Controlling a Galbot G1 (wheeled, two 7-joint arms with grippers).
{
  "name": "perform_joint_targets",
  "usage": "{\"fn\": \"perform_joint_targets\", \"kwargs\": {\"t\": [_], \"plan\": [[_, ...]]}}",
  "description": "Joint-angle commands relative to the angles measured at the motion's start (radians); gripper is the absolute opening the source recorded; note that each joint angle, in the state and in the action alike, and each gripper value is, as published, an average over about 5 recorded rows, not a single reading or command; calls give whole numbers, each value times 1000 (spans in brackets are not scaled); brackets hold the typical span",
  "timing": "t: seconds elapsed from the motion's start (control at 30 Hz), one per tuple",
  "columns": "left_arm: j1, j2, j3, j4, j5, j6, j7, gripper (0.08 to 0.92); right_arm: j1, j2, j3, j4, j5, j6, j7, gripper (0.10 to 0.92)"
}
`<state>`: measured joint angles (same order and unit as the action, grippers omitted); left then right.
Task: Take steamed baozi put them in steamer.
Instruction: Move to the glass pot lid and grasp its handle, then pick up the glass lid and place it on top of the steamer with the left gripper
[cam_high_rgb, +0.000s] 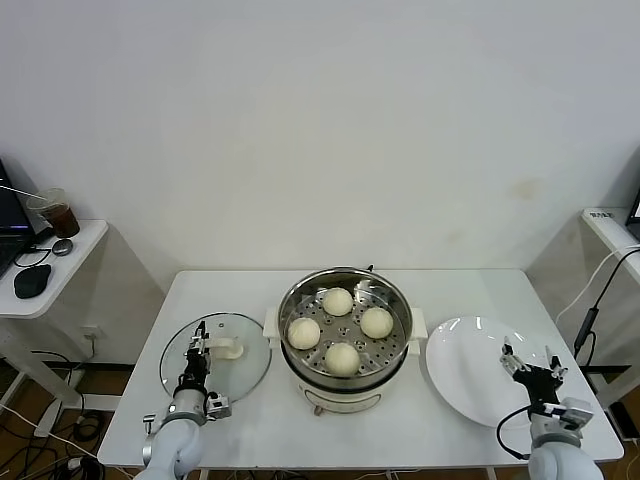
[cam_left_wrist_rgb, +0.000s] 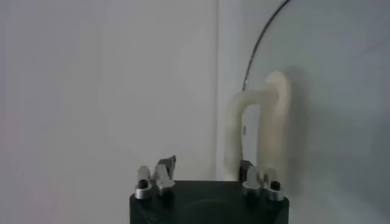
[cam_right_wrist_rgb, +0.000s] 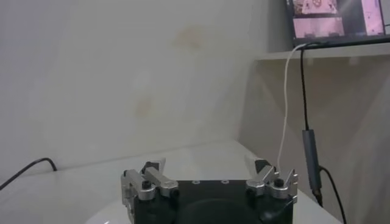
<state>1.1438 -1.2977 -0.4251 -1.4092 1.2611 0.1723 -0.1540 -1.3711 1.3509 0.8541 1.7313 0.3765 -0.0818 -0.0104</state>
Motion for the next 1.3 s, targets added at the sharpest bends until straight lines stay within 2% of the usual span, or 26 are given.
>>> {"fn": "perform_joint_targets", "kwargs": {"t": [0.03, 0.23, 0.37, 0.47, 0.57, 0.63, 0.8, 1.0, 1.3], "plan": [[19, -6, -3, -69, -42, 62, 43, 421, 1, 3, 0, 1, -1, 1, 0, 823], [61, -18, -15, -198, -63, 165, 109, 248, 0, 3, 3, 4, 0, 1, 0, 823], [87, -12, -19, -278, -65, 210, 99, 172, 0, 5, 4, 9, 0, 1, 0, 823], [103, -8, -2, -358, -45, 326, 115, 168, 0, 8, 4, 13, 0, 0, 0, 823], [108, -20, 12, -433, 11, 451, 179, 168, 1, 11, 3, 16, 1, -1, -1, 823], [108, -37, 5, -466, 46, 489, 222, 168, 2, 12, 3, 18, 1, -1, -1, 823], [95, -77, -34, -495, 113, 517, 277, 168, 1, 8, 7, 28, 3, -2, -1, 823], [90, -90, -39, -560, 136, 518, 344, 168, -13, 1, 21, 34, 6, -4, -1, 823], [37, -180, 103, -604, 283, 519, 427, 168, -14, -4, 34, 29, 6, -9, 0, 823]]}}
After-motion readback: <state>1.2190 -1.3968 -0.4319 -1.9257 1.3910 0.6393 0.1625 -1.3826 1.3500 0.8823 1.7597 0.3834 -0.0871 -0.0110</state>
